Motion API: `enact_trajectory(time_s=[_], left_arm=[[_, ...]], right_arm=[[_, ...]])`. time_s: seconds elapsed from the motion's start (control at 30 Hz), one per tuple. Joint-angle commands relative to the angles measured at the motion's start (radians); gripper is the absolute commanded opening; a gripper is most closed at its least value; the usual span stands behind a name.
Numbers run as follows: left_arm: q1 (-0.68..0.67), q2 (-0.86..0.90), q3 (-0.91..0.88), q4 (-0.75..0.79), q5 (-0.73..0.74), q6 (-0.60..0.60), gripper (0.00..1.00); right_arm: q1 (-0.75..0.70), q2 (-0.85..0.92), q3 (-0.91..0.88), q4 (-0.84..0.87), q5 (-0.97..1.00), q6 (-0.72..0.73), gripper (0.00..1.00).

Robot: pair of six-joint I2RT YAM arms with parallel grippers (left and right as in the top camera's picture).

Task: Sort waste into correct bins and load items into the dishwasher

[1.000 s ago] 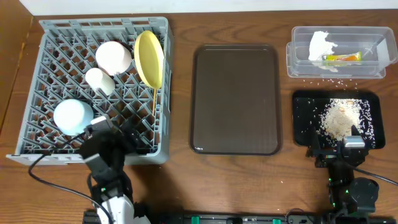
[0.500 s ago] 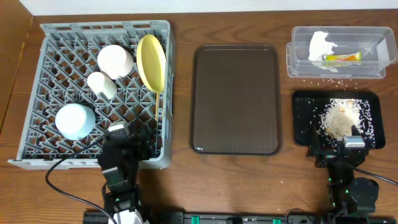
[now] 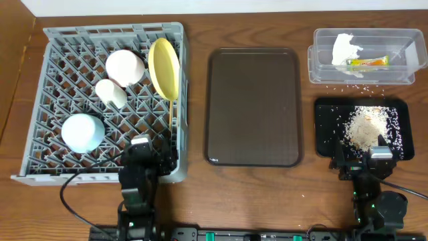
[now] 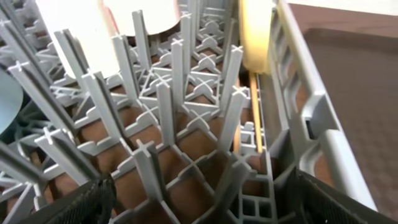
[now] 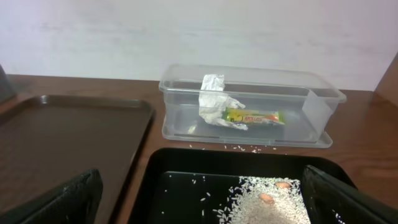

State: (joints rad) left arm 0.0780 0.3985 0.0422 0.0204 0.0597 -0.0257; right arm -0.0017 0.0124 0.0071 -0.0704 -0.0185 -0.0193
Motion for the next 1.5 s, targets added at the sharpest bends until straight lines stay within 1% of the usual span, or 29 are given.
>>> enact_trajectory(time_s=[0.0, 0.13, 0.47, 0.63, 1.0, 1.47], left_arm=[[-0.03, -0.097, -0.038, -0.092, 0.005, 0.018, 0.9], [-0.04, -0.181, -0.038, -0.087, 0.005, 0.018, 0.9], [-0.045, -0.287, -0.038, -0.087, 0.006, 0.019, 0.9], [-0.072, -0.401, -0.038, -0.085, 0.006, 0.019, 0.9], [-0.08, -0.397, -0.038, -0.087, 0.006, 0.045, 0.9], [-0.08, -0.393, -0.038, -0.087, 0.006, 0.044, 0.9]], right_arm=[[-0.012, -0.006, -0.002, -0.005, 0.006, -0.011, 0.99], [-0.012, -0.006, -0.002, -0.005, 0.006, -0.011, 0.99], [-0.012, -0.006, -0.002, -0.005, 0.006, -0.011, 0.99], [-0.012, -0.006, -0.002, -0.005, 0.006, -0.011, 0.99], [-0.012, -0.006, -0.002, -0.005, 0.007, -0.011, 0.99], [-0.012, -0.006, -0.002, -0.005, 0.006, -0.011, 0.99]])
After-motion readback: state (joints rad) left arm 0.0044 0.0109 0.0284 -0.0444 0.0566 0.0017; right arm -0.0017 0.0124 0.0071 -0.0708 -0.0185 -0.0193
